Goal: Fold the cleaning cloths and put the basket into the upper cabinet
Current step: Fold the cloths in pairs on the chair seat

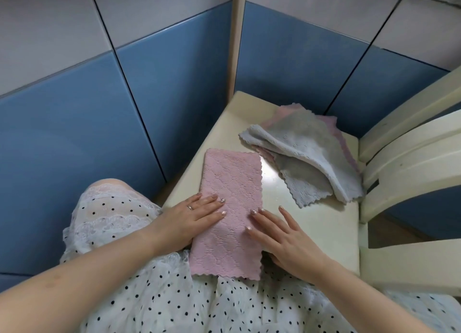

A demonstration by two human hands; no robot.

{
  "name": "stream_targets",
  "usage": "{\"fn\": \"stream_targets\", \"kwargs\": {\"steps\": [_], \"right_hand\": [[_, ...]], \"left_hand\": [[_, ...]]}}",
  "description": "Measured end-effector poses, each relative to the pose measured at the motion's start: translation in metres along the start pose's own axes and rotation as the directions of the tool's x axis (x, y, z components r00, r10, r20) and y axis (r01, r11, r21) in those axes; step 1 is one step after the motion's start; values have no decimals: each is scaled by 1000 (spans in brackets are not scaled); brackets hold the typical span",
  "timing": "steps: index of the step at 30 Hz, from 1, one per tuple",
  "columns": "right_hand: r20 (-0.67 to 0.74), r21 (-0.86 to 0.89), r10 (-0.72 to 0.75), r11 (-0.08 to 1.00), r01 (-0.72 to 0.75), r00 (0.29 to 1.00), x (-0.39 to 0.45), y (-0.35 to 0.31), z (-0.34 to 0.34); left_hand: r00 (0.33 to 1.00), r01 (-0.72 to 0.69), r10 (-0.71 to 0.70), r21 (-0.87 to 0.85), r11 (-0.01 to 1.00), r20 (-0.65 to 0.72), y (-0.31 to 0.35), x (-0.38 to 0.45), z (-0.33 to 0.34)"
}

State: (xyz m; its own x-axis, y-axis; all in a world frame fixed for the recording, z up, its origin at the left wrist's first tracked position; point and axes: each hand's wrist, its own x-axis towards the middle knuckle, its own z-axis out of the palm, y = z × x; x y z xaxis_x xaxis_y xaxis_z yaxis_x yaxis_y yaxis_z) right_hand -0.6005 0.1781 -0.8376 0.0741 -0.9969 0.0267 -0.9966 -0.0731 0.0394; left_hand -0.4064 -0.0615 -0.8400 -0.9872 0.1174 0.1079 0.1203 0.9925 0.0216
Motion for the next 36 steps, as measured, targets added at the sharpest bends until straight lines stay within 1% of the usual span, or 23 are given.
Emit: {"fn": "stream_targets", "kwargs": {"steps": [1,3,5,9,11,14,15,18,20,23,24,25,26,27,28,29,30,31,33,35,36], "right_hand": [[-74,1,-15,1000,15,997,-1,0,4],[-163,0,-45,999,45,986,-3,1,7],[-191,10,-56,998,59,980,-3,1,7],[-248,77,-25,996,46,968,3,0,4],[-239,96,-38,993,63,970,4,1,4],[-157,50,-77,995,85,985,2,2,5],[-154,32,-70,997,76,986,3,1,6],[-206,25,-10,1000,15,978,5,-4,8],[-229,40,24,999,-15,973,6,-6,6],[-262,124,95,990,-64,960,13,-10,2],[-276,184,137,979,-87,951,17,-11,-1],[-281,277,213,952,-133,936,21,-12,-4],[-264,412,334,887,-207,905,26,-13,-8],[-223,561,474,777,-285,852,33,-12,-15],[-166,681,593,647,-343,788,39,-11,-21],[-108,752,676,535,-385,729,47,-8,-27],[-62,779,730,462,-424,681,54,-4,-32],[-28,783,761,420,-459,648,62,0,-38],[38,758,786,380,-531,617,76,11,-45],[121,692,779,379,-615,615,88,21,-48],[152,656,775,385,-649,613,92,25,-47]], "left_hand": [[1000,-5,5,-7,1000,-2,-1,0,-1],[1000,-11,11,-16,1000,11,-4,-1,-3],[1000,-19,20,-18,1000,17,-7,-1,-3],[1000,-15,16,-70,997,14,-10,0,-3],[1000,0,2,-118,993,16,-12,0,-3],[1000,1,3,-127,992,29,-14,0,-3],[999,-10,14,-123,992,32,-15,0,-3],[1000,-12,15,-132,991,16,-13,0,-2],[1000,-1,3,-168,986,10,-13,-1,-1],[1000,20,-23,-258,966,-7,-13,1,-1],[998,53,-62,-323,945,-20,-12,3,-3],[991,114,-132,-424,899,-14,-11,5,-7],[972,205,-234,-530,823,14,-9,7,-12],[941,295,-335,-624,724,55,-9,10,-19],[906,355,-414,-700,620,91,-8,13,-25],[873,377,-476,-765,521,106,-8,17,-30],[840,382,-532,-815,436,110,-9,21,-33],[808,380,-579,-850,365,113,-10,25,-36],[734,432,-661,-858,278,155,-12,33,-37],[658,548,-725,-789,277,203,-15,42,-40],[640,591,-737,-753,290,218,-16,46,-41]]}}
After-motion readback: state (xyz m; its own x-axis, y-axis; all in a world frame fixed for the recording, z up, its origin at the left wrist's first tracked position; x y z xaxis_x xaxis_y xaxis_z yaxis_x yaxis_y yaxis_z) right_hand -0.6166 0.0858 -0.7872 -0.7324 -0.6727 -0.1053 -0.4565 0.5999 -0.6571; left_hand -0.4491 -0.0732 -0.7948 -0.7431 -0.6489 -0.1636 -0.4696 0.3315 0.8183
